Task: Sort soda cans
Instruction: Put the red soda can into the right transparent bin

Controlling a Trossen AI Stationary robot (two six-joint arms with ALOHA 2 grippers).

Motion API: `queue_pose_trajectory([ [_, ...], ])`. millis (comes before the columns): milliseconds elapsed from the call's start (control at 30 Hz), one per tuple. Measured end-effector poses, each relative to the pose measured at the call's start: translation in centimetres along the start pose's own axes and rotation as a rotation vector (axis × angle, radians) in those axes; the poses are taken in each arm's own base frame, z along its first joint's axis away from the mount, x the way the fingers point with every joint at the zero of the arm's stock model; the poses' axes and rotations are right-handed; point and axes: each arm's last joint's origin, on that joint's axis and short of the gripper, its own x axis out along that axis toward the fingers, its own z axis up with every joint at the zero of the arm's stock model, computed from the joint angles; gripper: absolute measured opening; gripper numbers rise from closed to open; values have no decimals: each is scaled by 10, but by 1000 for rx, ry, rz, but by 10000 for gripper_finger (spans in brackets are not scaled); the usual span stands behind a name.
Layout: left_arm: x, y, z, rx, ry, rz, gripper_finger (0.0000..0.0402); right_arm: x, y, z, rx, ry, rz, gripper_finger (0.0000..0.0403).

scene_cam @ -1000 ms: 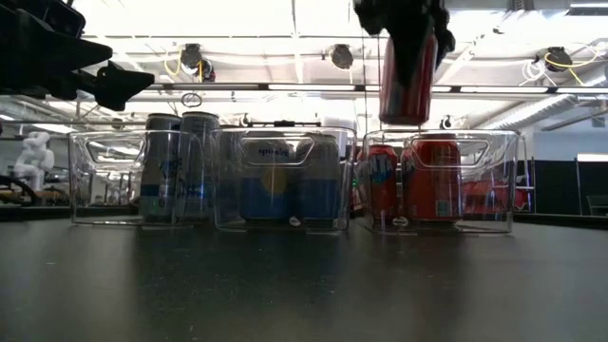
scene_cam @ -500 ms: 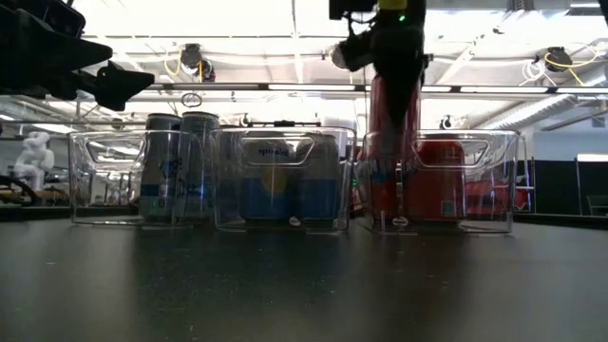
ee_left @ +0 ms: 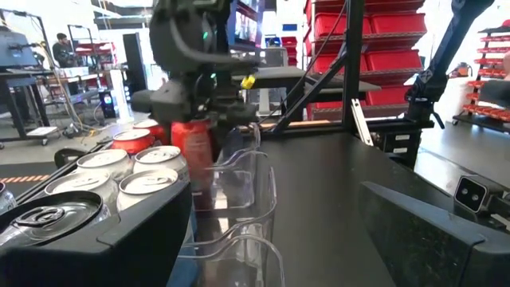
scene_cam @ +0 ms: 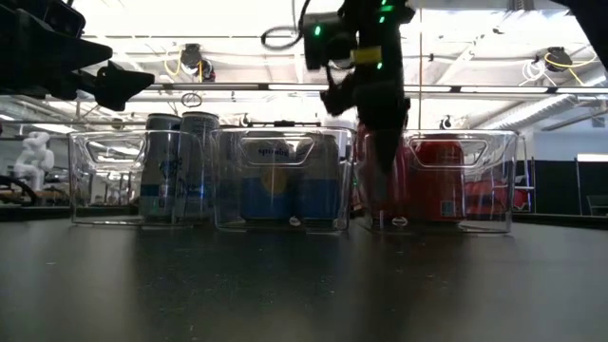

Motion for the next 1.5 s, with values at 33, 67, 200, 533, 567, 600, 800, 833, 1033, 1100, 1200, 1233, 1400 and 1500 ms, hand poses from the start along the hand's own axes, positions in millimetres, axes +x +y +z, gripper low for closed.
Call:
queue_pose_trajectory([
  [33, 0, 0, 0, 0, 0, 0, 366, 4, -2, 2, 16, 13, -3, 295],
  [67, 0, 0, 0, 0, 0, 0, 366, 8, -4, 3, 30, 24, -6, 296],
  [200, 0, 0, 0, 0, 0, 0, 366, 15, -10, 8, 62, 28, -8, 307],
  [533, 0, 0, 0, 0, 0, 0, 366, 16, -13, 9, 105, 32, -9, 330],
  [567, 0, 0, 0, 0, 0, 0, 366, 16, -13, 9, 105, 32, -8, 330],
  [600, 0, 0, 0, 0, 0, 0, 366, 16, -13, 9, 105, 32, -9, 330],
  [800, 0, 0, 0, 0, 0, 0, 366, 16, -13, 8, 113, 35, -17, 331],
  [833, 0, 0, 0, 0, 0, 0, 366, 16, -13, 8, 115, 35, -22, 331],
  [1033, 0, 0, 0, 0, 0, 0, 366, 16, -16, 7, 154, 37, -93, 331],
  [1100, 0, 0, 0, 0, 0, 0, 366, 16, -16, 6, 154, 39, -94, 331],
  [1200, 0, 0, 0, 0, 0, 0, 366, 16, -16, 6, 150, 40, -92, 332],
  [1233, 0, 0, 0, 0, 0, 0, 366, 16, -16, 6, 150, 40, -91, 332],
  [1400, 0, 0, 0, 0, 0, 0, 366, 16, -16, 6, 150, 40, -92, 332],
  [1500, 0, 0, 0, 0, 0, 0, 366, 16, -16, 6, 150, 40, -92, 332],
])
